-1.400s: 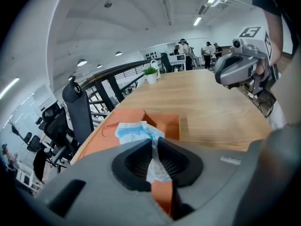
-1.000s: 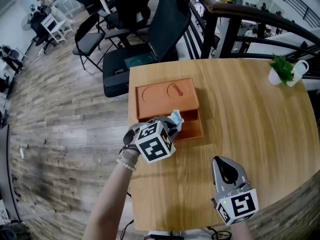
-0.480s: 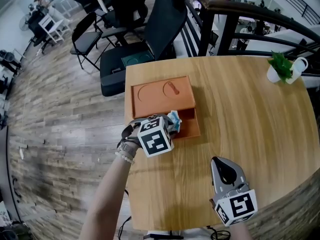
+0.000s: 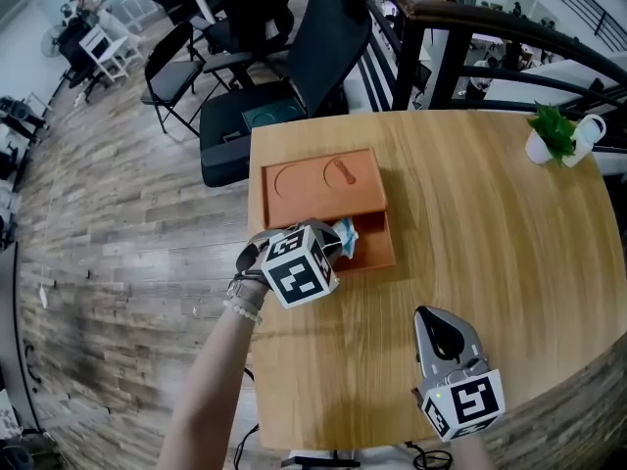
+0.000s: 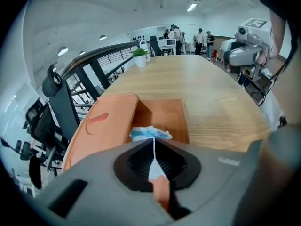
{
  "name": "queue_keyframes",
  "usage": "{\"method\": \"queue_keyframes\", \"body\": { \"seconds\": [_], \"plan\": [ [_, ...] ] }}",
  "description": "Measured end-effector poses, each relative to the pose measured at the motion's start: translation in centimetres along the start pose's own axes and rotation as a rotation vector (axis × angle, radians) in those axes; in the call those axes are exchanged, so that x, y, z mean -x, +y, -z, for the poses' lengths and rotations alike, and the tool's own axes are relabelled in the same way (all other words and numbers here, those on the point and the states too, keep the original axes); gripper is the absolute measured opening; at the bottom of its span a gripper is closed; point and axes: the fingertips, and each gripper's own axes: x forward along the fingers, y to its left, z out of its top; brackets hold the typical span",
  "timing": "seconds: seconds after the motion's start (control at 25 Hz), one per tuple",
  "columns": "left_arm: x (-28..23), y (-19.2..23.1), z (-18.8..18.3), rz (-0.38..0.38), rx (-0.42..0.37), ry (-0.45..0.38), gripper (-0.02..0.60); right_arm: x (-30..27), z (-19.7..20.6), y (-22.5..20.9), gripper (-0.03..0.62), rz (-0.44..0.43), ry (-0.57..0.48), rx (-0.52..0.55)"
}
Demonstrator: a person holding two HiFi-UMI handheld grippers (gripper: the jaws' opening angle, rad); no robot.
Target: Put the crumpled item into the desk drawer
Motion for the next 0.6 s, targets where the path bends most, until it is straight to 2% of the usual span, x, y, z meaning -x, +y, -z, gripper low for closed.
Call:
{"method": "queue_keyframes", "body": {
  "seconds": [0.04, 0.6],
  "plan": [
    [0.3, 0.2, -0.2, -0.015, 0.009, -0.018, 0.000, 0.0, -0.1, 0.1, 0.005, -0.001, 0.000, 0.002],
    [8.6, -0.4, -1.6, -0.219, 0.252, -0.353, -0.002, 1.3, -1.8, 1.9, 0.005, -0.015, -0.033, 0.046]
  ]
}}
